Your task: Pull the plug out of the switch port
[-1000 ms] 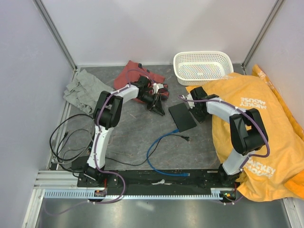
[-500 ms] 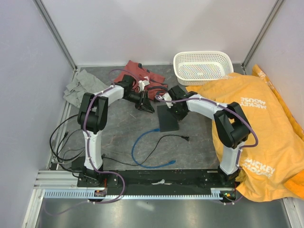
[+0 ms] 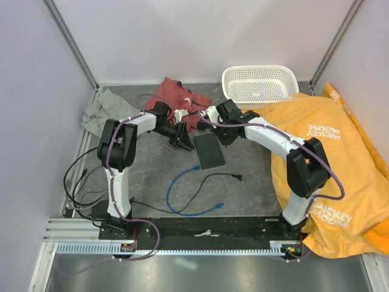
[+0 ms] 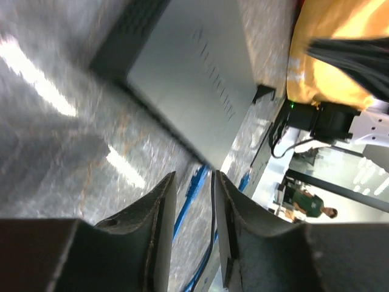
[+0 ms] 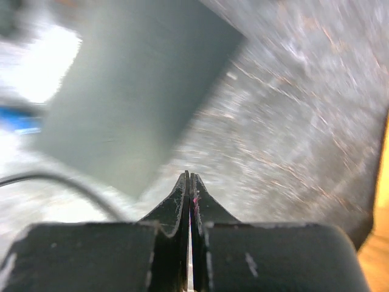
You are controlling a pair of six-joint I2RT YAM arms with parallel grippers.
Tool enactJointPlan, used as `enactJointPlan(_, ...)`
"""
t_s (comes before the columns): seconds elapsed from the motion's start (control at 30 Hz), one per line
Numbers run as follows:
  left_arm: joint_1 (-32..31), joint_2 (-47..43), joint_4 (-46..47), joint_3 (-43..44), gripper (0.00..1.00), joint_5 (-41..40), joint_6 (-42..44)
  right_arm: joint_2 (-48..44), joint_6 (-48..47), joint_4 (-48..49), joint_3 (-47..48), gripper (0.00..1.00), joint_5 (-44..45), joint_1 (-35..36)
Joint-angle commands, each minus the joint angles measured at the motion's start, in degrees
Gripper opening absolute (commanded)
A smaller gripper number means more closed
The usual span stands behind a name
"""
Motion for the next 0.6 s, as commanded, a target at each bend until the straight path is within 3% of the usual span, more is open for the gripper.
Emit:
enactJointPlan(0.0,-0.44,-3.16,-0.61,-3.67,0.40,2.31,3.36,-3.95,1.50,0.01,-0.53,0.00,-14.76,0.30)
enactJointPlan(0.57,-5.37,-2.46,2.74,-8.25,0.41,0.47,4.06,3.52,2.64,1.42,-1.32,0.00,-15.05,0.56)
